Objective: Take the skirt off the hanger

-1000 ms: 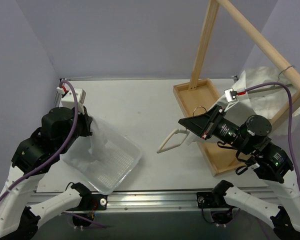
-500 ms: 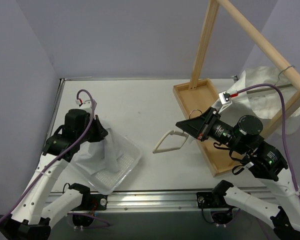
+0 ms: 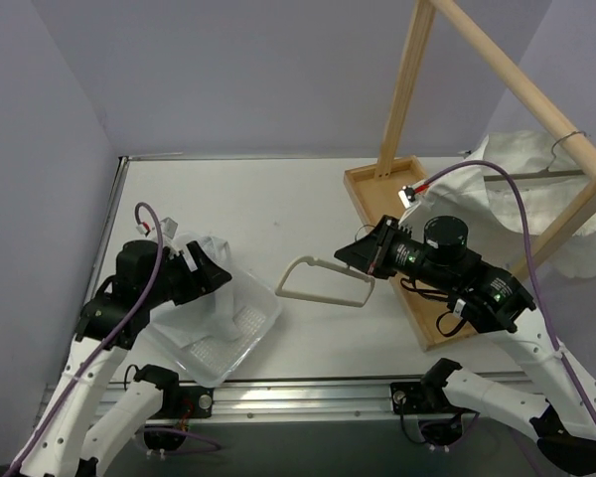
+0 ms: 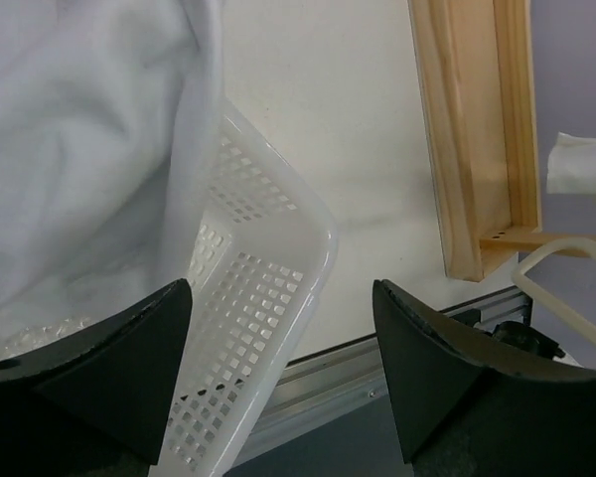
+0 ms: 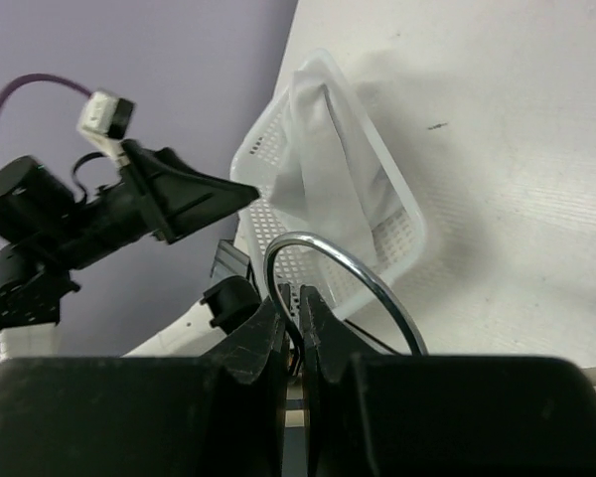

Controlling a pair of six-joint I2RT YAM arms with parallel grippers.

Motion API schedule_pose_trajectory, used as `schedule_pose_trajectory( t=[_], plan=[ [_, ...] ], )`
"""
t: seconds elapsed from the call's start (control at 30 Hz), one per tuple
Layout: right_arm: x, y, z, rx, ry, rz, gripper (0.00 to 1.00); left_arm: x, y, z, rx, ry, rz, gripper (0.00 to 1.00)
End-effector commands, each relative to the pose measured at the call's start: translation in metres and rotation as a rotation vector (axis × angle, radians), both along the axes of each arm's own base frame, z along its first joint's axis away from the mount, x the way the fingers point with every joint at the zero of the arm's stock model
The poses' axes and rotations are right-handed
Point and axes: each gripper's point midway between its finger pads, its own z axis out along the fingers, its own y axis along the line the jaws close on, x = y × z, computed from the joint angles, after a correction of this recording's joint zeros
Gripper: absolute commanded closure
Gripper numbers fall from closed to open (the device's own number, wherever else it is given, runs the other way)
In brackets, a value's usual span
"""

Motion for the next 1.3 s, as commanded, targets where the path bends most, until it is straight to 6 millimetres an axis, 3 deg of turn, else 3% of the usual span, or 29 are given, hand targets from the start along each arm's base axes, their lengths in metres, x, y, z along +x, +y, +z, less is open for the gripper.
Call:
schedule_pose_trajectory(
  t=[0.0,0.07,0.17,0.27,0.3,0.37,0.4,0.47,0.5,0.6,0.7,0.93,1.27],
  plan=[
    [0.007,-0.007,-0.005,-0.026,-0.013,-0.044,1.00,-0.009,0.012,0.035,-0.045,-0.066,0.087,0.18],
    [0.007,-0.009,-0.013,-0.041,0.002,-0.054,1.00,-0.015,0.023,0.045,-0.034,-0.094,0.139,0.18],
    [0.009,-0.010,-0.026,-0.063,0.028,-0.059,1.00,-0.021,0.029,0.078,-0.053,-0.190,0.149,0.18],
    [0.010,-0.013,-0.042,-0.104,0.064,-0.076,1.00,-0.024,0.019,0.131,-0.110,-0.384,0.065,0.21],
    [0.010,-0.015,-0.048,-0.122,0.081,-0.081,1.00,-0.027,0.009,0.153,-0.143,-0.469,-0.006,0.22],
    [0.010,-0.018,-0.058,-0.147,0.105,-0.098,1.00,-0.030,-0.003,0.178,-0.168,-0.537,-0.092,0.23],
    [0.010,-0.023,-0.064,-0.168,0.119,-0.116,1.00,-0.039,-0.020,0.198,-0.206,-0.618,-0.224,0.23],
    [0.010,-0.026,-0.069,-0.184,0.137,-0.132,1.00,-0.046,-0.041,0.213,-0.248,-0.663,-0.383,0.23],
    [0.009,-0.028,-0.073,-0.197,0.146,-0.138,1.00,-0.054,-0.056,0.216,-0.267,-0.674,-0.515,0.23],
    [0.007,-0.030,-0.081,-0.223,0.172,-0.140,1.00,-0.072,-0.073,0.216,-0.278,-0.682,-0.735,0.23],
    [0.006,-0.033,-0.081,-0.227,0.173,-0.147,1.00,-0.084,-0.079,0.215,-0.264,-0.693,-0.839,0.23],
    [0.004,-0.032,-0.081,-0.229,0.184,-0.138,1.00,-0.087,-0.097,0.196,-0.251,-0.635,-0.923,0.24],
    [0.006,-0.031,-0.073,-0.221,0.177,-0.140,1.00,-0.089,-0.123,0.189,-0.201,-0.615,-0.960,0.25]
  ],
)
